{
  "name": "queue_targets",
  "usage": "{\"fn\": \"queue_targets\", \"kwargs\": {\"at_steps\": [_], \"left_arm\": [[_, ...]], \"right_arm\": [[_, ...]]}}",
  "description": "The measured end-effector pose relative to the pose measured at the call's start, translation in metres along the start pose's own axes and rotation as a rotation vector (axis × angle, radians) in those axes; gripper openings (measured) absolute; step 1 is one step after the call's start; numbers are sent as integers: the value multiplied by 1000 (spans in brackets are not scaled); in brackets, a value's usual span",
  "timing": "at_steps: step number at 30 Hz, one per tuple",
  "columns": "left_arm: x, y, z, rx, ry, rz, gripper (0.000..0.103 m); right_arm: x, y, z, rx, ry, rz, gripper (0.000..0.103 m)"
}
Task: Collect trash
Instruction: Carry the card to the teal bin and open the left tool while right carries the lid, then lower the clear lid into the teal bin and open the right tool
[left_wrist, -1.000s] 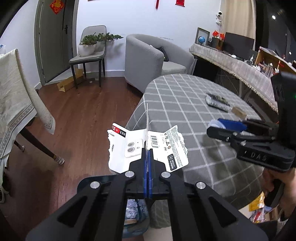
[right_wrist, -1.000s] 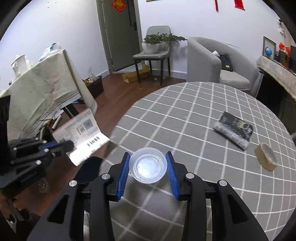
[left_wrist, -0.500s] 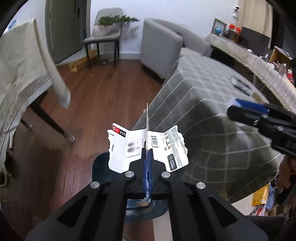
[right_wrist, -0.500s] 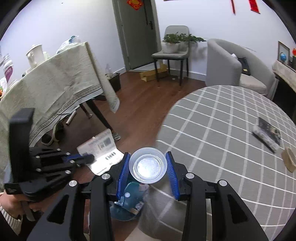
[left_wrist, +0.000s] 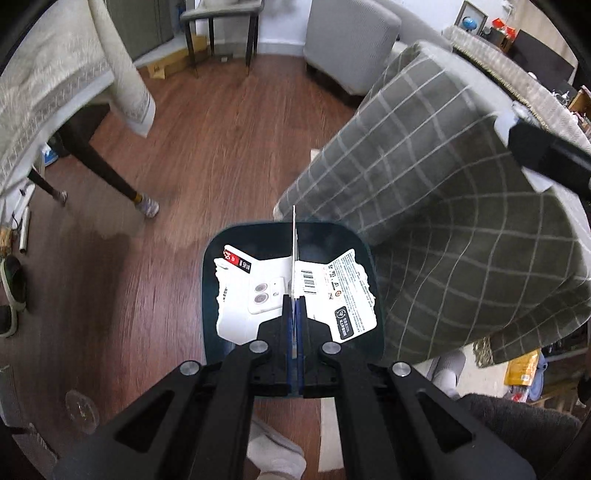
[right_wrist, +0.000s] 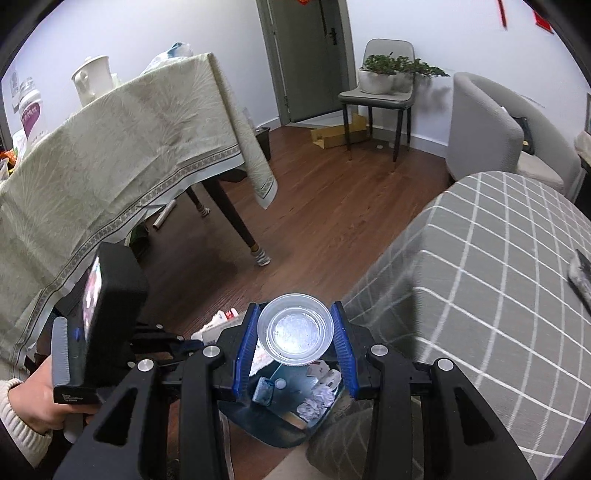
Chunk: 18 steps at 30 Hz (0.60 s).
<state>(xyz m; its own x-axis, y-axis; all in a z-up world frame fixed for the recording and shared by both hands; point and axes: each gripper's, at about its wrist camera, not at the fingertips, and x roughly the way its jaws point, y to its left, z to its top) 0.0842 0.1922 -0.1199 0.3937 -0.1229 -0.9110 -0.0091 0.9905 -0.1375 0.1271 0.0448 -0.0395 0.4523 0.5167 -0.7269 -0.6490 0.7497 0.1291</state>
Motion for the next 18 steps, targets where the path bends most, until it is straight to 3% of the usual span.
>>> {"fn": "queue_targets", "kwargs": {"at_steps": [4,8,18], "left_arm": [[6,6,-3,-5,45,-10,4],[5,12,-4,-4,50,-10,13],[-25,31,-2,-40,-57,-18,40]], "right_arm": [[12,8,1,-9,19,7,40],[25,17,1,-16,40,18,40],[61,32,-7,-29,123,17,40]]}}
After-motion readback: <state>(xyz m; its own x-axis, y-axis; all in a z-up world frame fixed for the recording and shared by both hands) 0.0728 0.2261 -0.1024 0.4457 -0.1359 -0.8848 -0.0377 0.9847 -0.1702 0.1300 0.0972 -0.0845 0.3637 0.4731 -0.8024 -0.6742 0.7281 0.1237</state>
